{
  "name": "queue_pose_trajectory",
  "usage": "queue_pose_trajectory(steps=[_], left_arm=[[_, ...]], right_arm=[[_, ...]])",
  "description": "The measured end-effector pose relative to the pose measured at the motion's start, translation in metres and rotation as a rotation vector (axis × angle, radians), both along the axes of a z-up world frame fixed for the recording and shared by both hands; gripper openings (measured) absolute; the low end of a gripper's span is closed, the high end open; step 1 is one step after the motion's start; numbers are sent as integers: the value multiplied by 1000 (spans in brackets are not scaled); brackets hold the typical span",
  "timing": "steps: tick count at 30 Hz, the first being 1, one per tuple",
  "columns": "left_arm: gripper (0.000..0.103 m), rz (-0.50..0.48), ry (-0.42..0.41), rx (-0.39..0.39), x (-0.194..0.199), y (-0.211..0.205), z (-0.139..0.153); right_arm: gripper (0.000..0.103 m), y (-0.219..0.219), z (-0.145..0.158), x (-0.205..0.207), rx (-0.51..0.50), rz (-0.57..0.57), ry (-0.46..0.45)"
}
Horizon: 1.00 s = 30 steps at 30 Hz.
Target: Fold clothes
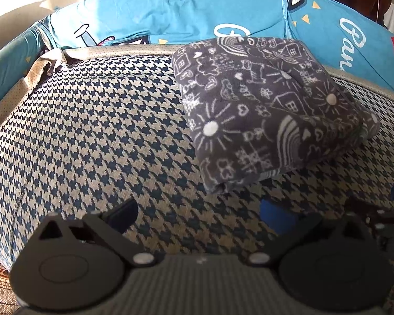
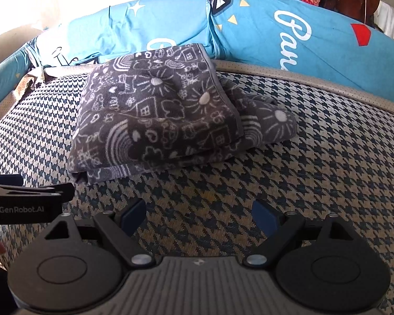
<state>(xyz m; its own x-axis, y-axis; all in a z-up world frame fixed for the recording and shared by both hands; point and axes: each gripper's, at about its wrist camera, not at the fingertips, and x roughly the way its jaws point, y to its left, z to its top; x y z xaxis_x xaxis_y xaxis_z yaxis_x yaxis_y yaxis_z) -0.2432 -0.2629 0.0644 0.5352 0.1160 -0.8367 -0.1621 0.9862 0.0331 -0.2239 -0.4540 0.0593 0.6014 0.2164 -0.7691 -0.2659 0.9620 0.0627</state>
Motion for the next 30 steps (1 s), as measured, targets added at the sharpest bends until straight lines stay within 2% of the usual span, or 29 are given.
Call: queue_pose_trajectory(steps=[30], left_arm=[[103,7,7,30,0,2,-2]], right_arm=[[88,11,-4,1,-19,35,16]])
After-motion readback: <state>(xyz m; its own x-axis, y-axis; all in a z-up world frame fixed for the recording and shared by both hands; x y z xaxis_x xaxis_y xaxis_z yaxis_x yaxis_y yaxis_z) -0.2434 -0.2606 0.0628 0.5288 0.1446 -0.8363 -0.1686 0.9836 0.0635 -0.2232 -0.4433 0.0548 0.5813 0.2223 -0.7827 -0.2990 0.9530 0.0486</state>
